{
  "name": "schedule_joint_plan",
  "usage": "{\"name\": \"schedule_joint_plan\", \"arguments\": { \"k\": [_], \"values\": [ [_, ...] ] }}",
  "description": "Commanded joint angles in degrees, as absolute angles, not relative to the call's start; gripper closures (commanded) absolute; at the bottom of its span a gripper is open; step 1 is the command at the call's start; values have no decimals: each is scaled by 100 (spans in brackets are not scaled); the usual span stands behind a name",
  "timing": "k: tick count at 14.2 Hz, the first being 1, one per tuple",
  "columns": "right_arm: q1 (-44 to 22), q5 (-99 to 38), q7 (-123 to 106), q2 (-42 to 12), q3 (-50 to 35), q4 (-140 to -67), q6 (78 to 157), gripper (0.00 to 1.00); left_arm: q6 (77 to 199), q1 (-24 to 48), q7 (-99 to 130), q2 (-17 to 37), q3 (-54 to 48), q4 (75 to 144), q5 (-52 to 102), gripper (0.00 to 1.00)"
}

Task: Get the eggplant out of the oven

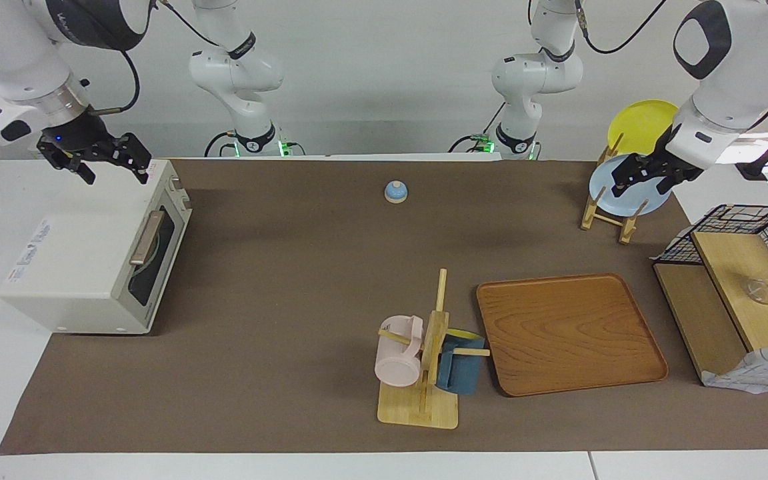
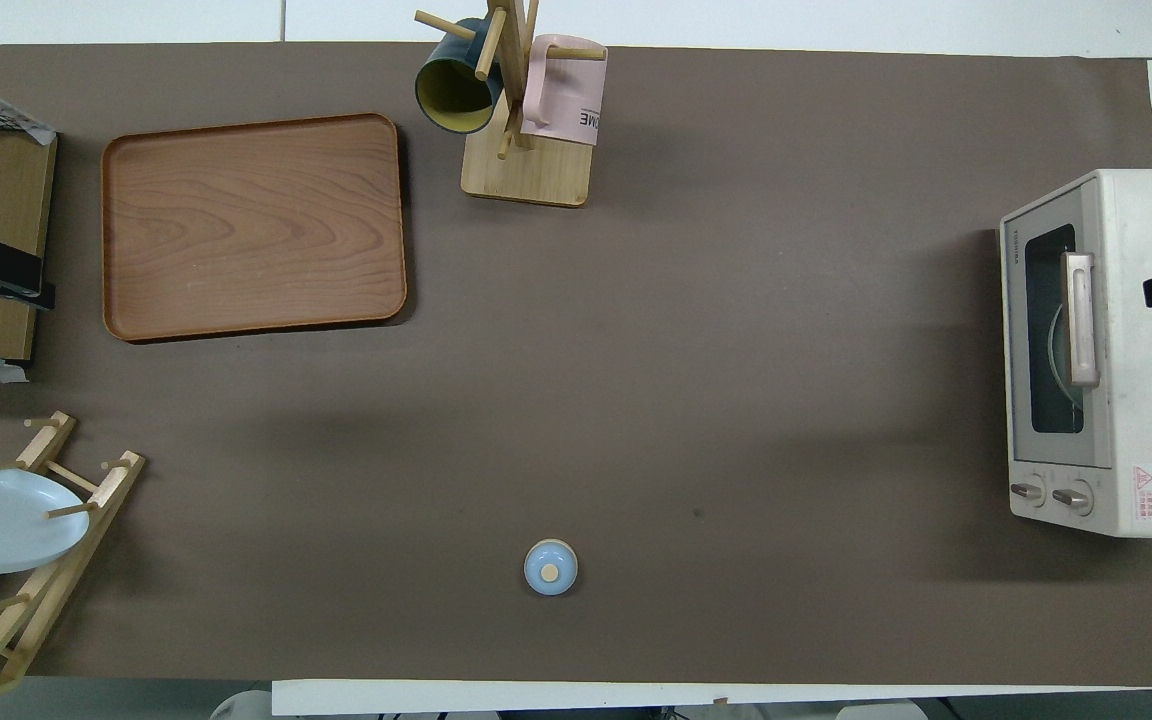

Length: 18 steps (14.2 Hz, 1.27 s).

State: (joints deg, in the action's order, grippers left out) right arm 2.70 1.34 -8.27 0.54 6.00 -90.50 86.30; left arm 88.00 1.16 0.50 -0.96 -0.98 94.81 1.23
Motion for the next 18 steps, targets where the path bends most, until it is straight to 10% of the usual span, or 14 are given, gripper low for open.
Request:
{"name": "schedule_joint_plan", "arguments": {
  "k": [1,8,11,12,18],
  "values": [
    [246,149,-809,88,615,-9079,8701,1,8754,123,44,-114,-79,9466,70,0],
    [97,185,-791,141,589,-9167,8701,1,8754,123,44,-114,-79,9466,79,0],
    [70,211,-809,149,589,-9254,8736,86,8754,123,44,-106,-79,9466,70,0],
    [44,237,-782,158,598,-9290,8832,100,8754,123,44,-114,-79,9466,70,0],
    [-26,861,-140,105,589,-10449,10010,100,8754,123,44,-105,-79,9466,79,0]
  ]
}}
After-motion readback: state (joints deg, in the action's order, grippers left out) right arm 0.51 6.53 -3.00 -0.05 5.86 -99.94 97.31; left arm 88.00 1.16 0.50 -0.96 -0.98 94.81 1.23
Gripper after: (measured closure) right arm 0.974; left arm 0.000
